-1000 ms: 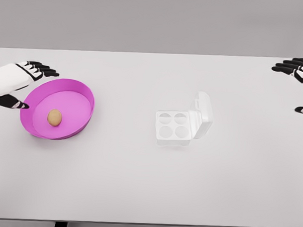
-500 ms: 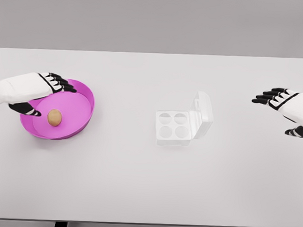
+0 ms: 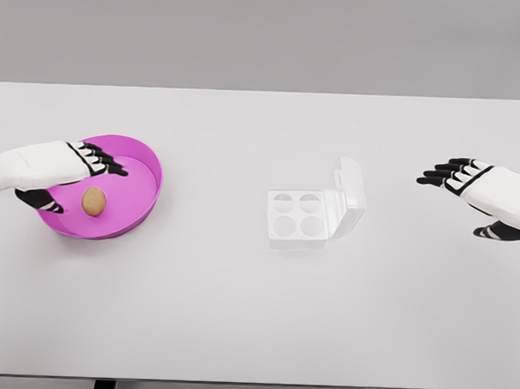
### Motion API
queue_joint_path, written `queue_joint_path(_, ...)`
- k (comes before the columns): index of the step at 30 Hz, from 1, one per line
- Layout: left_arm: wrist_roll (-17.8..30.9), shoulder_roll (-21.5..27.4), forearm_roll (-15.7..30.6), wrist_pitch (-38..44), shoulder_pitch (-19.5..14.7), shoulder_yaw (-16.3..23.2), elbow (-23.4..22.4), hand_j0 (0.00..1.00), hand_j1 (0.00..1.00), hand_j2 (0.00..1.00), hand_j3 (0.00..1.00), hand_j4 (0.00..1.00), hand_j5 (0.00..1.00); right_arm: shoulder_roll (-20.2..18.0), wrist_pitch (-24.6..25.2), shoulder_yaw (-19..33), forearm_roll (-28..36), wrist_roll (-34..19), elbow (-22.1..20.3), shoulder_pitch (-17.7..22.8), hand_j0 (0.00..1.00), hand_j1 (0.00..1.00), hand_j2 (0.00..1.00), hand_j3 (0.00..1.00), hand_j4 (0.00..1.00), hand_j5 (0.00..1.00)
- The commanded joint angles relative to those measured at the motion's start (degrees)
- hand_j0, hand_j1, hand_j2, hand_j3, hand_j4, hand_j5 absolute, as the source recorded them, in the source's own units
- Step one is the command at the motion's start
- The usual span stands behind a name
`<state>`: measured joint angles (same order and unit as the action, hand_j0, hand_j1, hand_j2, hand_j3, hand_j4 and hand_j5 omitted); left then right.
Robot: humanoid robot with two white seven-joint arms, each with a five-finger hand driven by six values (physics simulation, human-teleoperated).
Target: Pack egg into the box and close the box lid
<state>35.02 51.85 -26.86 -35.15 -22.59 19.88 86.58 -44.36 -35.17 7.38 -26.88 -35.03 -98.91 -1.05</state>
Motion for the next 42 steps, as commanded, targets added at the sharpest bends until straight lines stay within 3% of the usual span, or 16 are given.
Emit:
queue_joint_path(1, -0.02, 0.97, 0.05, 0.15, -0.09, 0.33, -0.01, 1.0, 1.0, 1.0, 1.0, 1.0, 1.0, 0.15, 0.17, -0.09, 0.34, 0.03, -0.06, 0.09, 1.0, 1.0, 1.0, 1.0, 1.0, 1.0)
queue_joint_path(9, -0.02, 0.79, -1.88, 0.15, -0.44, 1.56, -0.1, 0.84, 0.84, 0.84, 0.84, 0.84, 0.84, 0.15, 0.17, 0.09, 0.78, 0.03, -0.23, 0.09, 1.0, 1.0, 1.0, 1.0, 1.0, 1.0)
queue_joint_path(15, -0.02, 0.18, -3.2, 0.15, -0.88, 2.79, -0.1, 0.84, 0.84, 0.84, 0.84, 0.84, 0.84, -0.38, 0.17, -4.75, 0.69, 0.03, -0.5, 0.0, 1.0, 1.0, 1.0, 1.0, 1.0, 1.0)
queue_joint_path(42, -0.02, -1.93, -5.66, 0.15, -1.41, 4.46, -1.68, 0.82, 0.82, 0.82, 0.82, 0.82, 0.82, -0.55, 0.17, -4.83, 0.6, 0.03, -0.5, -0.26, 1.0, 1.0, 1.0, 1.0, 1.0, 1.0)
